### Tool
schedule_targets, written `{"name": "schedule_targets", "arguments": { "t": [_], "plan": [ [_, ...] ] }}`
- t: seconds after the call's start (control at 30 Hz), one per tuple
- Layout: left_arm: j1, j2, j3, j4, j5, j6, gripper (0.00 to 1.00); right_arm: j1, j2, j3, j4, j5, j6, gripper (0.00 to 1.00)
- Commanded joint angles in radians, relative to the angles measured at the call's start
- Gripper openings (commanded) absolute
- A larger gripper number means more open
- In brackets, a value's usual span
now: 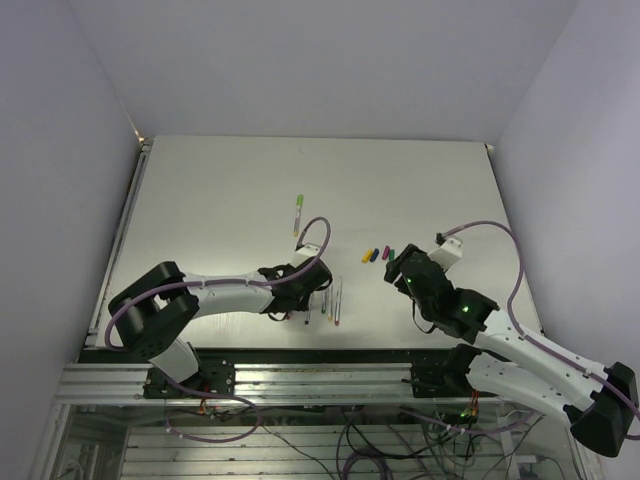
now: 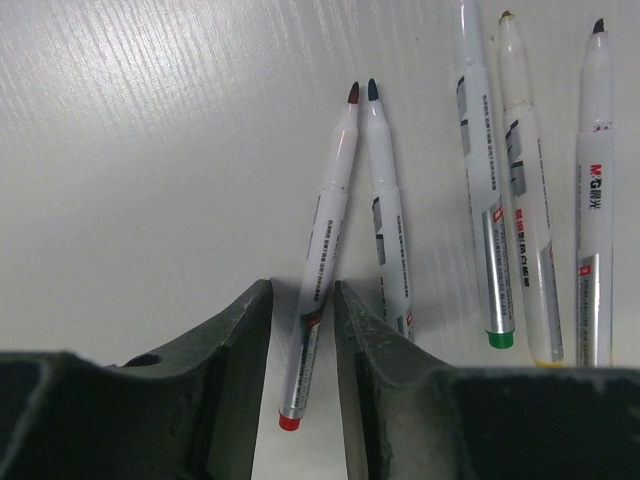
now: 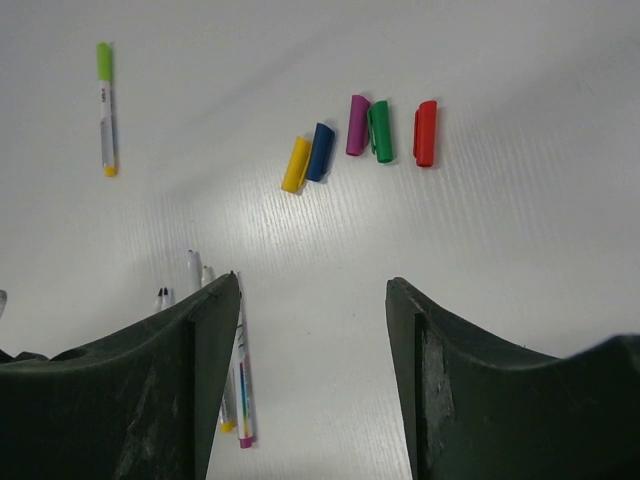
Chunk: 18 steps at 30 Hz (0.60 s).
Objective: Insert the pens into the pen caps
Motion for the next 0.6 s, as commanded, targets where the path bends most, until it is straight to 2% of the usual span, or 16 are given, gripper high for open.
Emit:
{"name": "schedule_targets", "arguments": {
  "t": [0.0, 0.07, 0.1, 0.3, 0.57],
  "plan": [
    [-0.002, 0.075, -0.063, -0.123, 0.155, -0.012, 0.3, -0.002, -0.023, 0.033, -0.029, 0.006, 0.013, 0.6],
    [-0.001, 0.084, -0.059, -0.127, 0.171, -0.008, 0.09, -0.001, -0.027, 0.036, -0.035, 0.003, 0.013, 0.6],
    [-0.001, 0.09, -0.057, -0.126, 0.18, -0.005, 0.07, -0.002, -0.03, 0.037, -0.037, 0.0, 0.009, 0.6],
    [0.001, 0.105, -0.059, -0.093, 0.201, 0.004, 0.07, -0.001, -0.028, 0.053, -0.085, 0.022, 0.0, 0.59],
    [0.058, -0.003, -0.027, -0.057, 0.182, 0.057, 0.07, -0.003, 0.068, 0.11, -0.199, 0.12, 0.004, 0.47]
  ]
}}
